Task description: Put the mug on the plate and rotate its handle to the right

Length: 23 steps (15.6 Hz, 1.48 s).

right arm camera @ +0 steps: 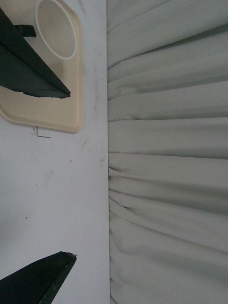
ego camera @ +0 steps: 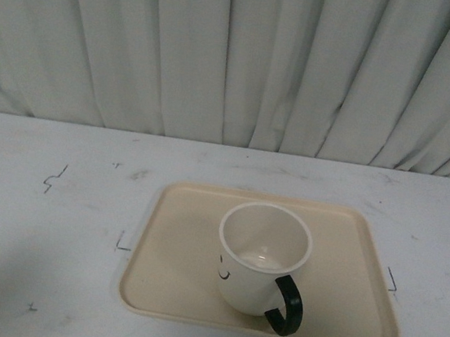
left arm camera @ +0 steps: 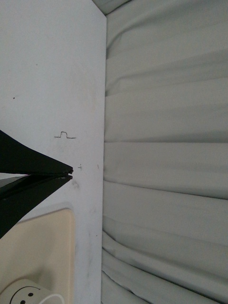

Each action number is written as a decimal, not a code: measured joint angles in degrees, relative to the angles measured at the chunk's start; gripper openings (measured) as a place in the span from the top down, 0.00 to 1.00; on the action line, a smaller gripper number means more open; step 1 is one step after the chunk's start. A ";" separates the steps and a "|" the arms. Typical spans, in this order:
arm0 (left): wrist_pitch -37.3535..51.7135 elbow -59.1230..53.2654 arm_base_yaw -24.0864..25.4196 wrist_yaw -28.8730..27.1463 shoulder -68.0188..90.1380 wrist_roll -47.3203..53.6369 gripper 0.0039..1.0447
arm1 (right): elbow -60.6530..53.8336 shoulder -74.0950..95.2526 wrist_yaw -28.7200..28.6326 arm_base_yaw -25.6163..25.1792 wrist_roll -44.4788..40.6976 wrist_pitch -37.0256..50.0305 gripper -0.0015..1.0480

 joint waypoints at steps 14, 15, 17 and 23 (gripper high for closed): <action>-21.35 0.39 0.00 0.07 -21.33 0.00 0.99 | 0.00 0.00 -0.02 0.00 0.02 0.02 0.06; -22.27 0.02 0.00 0.11 -21.33 0.00 0.99 | 0.00 0.00 0.00 0.00 0.02 0.04 0.06; -21.99 0.02 0.00 0.13 -21.35 0.00 0.85 | 0.00 0.00 0.02 0.00 0.02 0.02 0.06; -21.97 0.02 0.00 0.13 -21.35 0.00 0.16 | 0.00 0.00 0.00 0.00 0.02 0.02 0.06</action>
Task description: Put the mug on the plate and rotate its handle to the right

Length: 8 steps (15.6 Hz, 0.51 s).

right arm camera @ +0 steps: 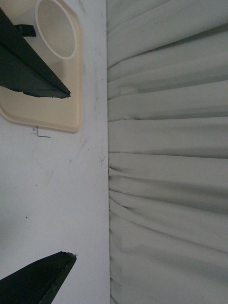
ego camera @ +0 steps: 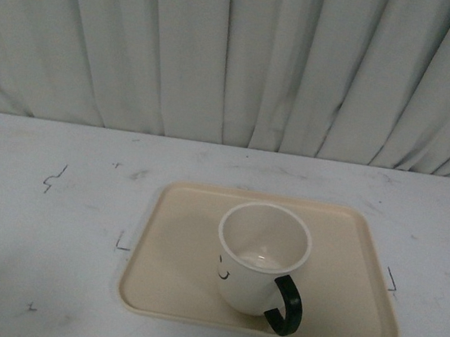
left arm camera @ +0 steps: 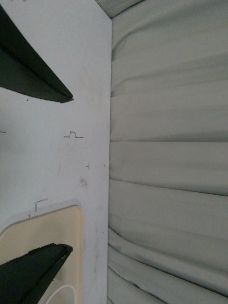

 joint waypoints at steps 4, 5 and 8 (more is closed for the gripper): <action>0.00 0.00 0.00 0.02 0.00 0.13 0.06 | 11.96 20.22 2.64 9.35 -5.03 -13.49 0.06; 0.00 0.00 0.00 0.02 0.00 0.13 0.06 | 15.89 26.82 1.68 8.50 -5.14 -10.54 0.06; 0.00 0.00 0.00 0.02 0.00 0.13 0.06 | 29.59 51.74 1.84 7.48 -5.16 -11.17 0.06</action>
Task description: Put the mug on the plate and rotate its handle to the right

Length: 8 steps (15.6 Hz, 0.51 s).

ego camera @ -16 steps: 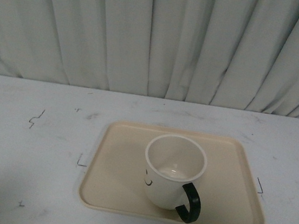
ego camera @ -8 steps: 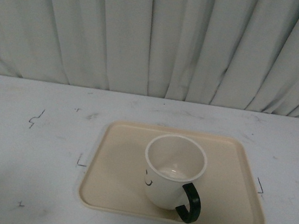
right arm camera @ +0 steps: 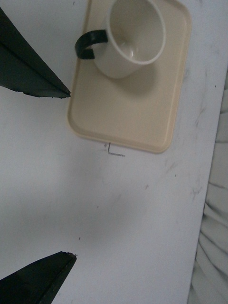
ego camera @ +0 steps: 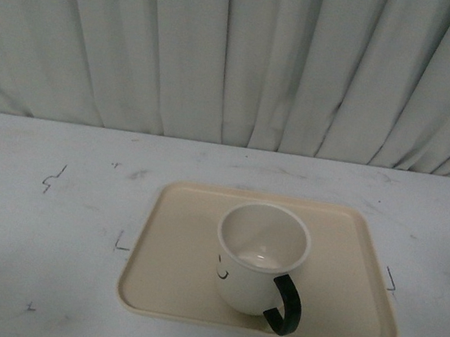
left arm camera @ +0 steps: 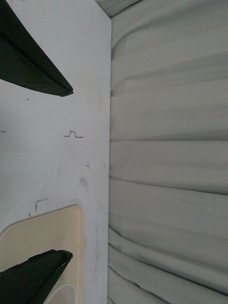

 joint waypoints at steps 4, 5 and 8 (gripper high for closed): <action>0.02 0.00 0.00 0.00 0.00 0.00 0.06 | 22.32 27.87 -6.49 4.52 10.21 -6.78 0.06; 0.00 0.00 0.00 0.00 0.00 0.00 0.06 | 26.77 34.45 -6.93 6.62 13.62 -9.79 0.06; 0.02 0.00 0.00 0.00 0.00 0.00 0.06 | 35.63 47.43 -7.48 11.08 21.38 -13.66 0.06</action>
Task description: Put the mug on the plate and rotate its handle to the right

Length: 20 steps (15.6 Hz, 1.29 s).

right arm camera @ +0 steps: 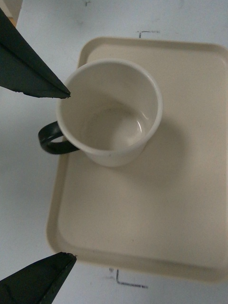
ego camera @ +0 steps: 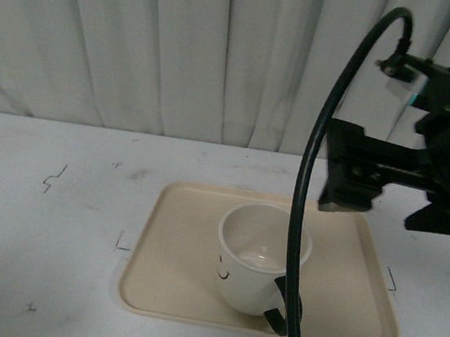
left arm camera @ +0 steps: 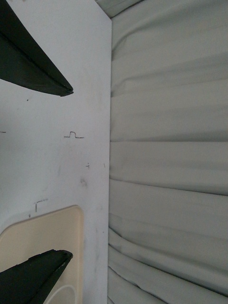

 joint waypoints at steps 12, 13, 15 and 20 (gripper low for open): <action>0.00 0.00 0.00 -0.02 0.00 0.00 0.06 | 7.02 15.76 2.40 4.46 10.75 -1.86 0.31; -0.02 0.00 0.00 -0.02 0.00 0.00 0.06 | 7.02 16.09 2.56 4.46 10.80 -1.99 0.41; -0.02 0.00 0.00 0.00 0.00 0.00 0.06 | 8.00 16.44 3.61 4.44 10.45 -3.06 0.72; -0.02 0.00 0.00 0.00 0.00 0.00 0.06 | 18.64 16.96 2.78 0.79 -7.58 -11.93 0.97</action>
